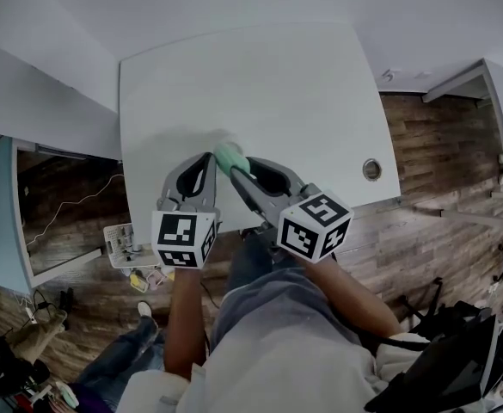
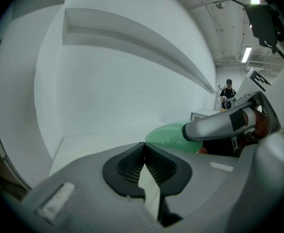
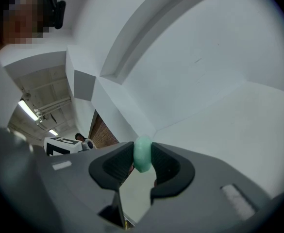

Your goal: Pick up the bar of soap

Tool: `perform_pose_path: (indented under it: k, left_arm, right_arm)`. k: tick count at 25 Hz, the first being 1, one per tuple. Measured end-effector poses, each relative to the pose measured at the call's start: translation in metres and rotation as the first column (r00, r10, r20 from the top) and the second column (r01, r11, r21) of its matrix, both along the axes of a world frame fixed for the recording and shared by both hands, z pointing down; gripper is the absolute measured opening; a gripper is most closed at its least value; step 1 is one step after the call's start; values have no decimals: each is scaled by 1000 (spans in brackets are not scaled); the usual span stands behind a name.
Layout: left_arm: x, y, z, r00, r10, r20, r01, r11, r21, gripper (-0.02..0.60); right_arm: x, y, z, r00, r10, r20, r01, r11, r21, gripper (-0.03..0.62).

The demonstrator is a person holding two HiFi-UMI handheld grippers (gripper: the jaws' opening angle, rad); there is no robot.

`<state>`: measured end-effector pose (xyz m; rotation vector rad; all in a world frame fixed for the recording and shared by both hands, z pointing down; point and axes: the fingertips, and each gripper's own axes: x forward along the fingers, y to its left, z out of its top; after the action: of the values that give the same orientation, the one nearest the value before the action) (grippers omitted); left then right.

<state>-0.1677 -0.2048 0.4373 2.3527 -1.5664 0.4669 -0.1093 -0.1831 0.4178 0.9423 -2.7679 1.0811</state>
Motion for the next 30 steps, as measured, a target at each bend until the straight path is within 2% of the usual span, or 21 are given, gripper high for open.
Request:
perform_pose_path:
  k: [9,17,30]
  left_arm:
    - [3,0,-12,1000,-6,-10,6,1000,31,2]
    - [9,2,-25,999,-19,-29,21,996,81,2]
    - [14,4,-36,998,-37,-47,42,993,115,2]
  right_arm:
    - [2,1,-13,999,-5,-35,7,997,71,120]
    - [4,5,-30,995,12,-96,6,982,191,120]
    - [5,3,-38,994,6,-109,20,973,232,120]
